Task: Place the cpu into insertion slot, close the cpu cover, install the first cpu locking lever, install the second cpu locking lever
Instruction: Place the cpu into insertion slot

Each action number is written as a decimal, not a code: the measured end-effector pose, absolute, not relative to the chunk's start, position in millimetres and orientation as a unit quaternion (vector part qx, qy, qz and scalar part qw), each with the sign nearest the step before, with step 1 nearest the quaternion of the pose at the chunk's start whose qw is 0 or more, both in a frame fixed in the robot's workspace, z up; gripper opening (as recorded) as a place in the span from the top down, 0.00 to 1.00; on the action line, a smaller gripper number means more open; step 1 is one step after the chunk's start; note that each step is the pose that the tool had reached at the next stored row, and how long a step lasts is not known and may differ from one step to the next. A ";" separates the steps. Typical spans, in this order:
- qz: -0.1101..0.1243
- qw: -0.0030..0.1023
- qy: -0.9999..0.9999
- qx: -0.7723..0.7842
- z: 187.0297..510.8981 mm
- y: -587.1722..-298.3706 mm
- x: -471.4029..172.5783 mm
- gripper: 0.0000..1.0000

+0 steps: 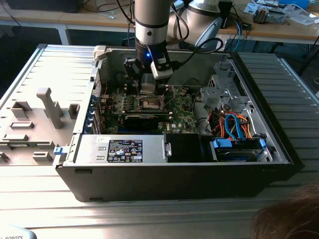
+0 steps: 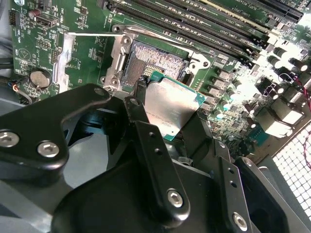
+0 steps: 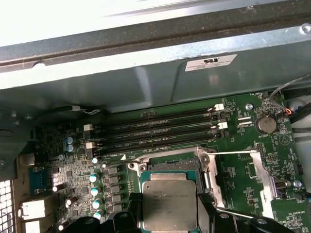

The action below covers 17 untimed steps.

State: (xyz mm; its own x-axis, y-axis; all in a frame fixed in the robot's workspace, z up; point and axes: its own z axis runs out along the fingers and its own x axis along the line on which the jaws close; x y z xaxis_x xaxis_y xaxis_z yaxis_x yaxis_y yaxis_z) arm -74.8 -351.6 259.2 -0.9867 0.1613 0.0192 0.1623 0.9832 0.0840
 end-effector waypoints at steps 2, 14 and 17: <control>-0.043 0.006 -0.995 -0.084 259.1 -351.6 -74.8 0.46; -0.043 0.005 -0.994 -0.103 258.5 -351.6 -74.8 0.46; -0.043 0.005 -0.993 -0.109 258.3 -351.6 -74.8 0.46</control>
State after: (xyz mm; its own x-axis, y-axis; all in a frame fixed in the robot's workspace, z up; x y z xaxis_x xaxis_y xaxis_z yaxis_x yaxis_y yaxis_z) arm -74.8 -351.6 258.3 -0.9761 0.2164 0.0191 0.2173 0.9725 0.0837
